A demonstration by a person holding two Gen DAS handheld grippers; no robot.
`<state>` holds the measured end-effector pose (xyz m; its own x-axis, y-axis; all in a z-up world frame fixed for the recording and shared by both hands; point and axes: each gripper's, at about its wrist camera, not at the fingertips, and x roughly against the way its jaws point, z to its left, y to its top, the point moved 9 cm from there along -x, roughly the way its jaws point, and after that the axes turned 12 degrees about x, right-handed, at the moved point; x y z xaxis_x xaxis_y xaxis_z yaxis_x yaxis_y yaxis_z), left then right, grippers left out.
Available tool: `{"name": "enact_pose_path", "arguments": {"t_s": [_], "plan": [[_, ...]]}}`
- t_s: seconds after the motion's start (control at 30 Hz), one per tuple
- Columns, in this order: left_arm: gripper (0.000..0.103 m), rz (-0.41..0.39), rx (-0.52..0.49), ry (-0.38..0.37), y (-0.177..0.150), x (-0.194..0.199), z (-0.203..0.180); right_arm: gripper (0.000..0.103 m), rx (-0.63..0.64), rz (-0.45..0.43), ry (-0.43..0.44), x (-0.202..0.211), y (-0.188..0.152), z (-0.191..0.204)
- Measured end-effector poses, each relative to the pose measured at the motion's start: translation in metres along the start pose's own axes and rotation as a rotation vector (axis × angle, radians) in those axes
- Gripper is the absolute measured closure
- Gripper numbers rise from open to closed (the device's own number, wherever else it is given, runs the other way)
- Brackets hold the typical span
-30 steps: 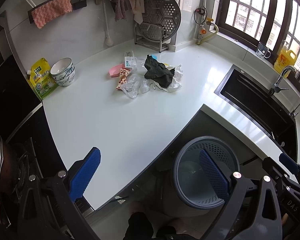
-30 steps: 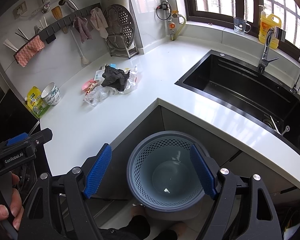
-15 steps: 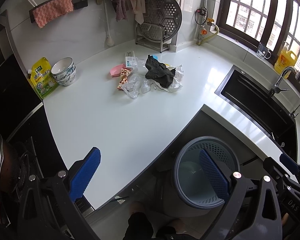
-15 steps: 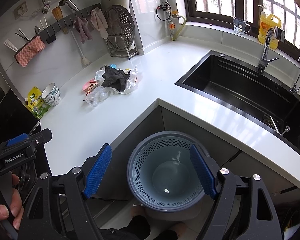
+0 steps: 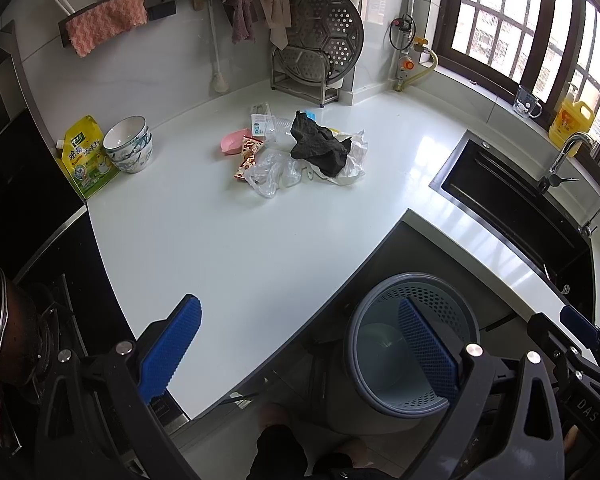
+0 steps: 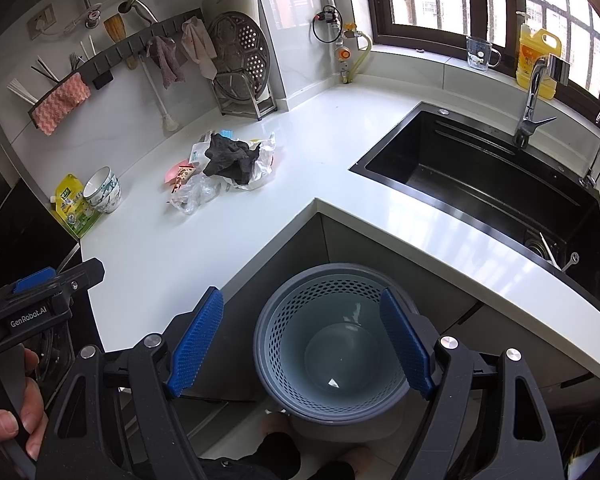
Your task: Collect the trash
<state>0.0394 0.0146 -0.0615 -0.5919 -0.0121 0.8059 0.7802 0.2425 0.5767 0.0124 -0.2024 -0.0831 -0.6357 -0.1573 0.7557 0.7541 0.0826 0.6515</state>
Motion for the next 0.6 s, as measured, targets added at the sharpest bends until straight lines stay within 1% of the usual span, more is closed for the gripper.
{"name": "enact_pose_path", "arguments": {"t_s": [0.6], "plan": [[0.006,0.001,0.0,-0.001,-0.0008,-0.0002,-0.0003,0.026,0.0,-0.002,-0.001,0.0,-0.0005,0.0007]]}}
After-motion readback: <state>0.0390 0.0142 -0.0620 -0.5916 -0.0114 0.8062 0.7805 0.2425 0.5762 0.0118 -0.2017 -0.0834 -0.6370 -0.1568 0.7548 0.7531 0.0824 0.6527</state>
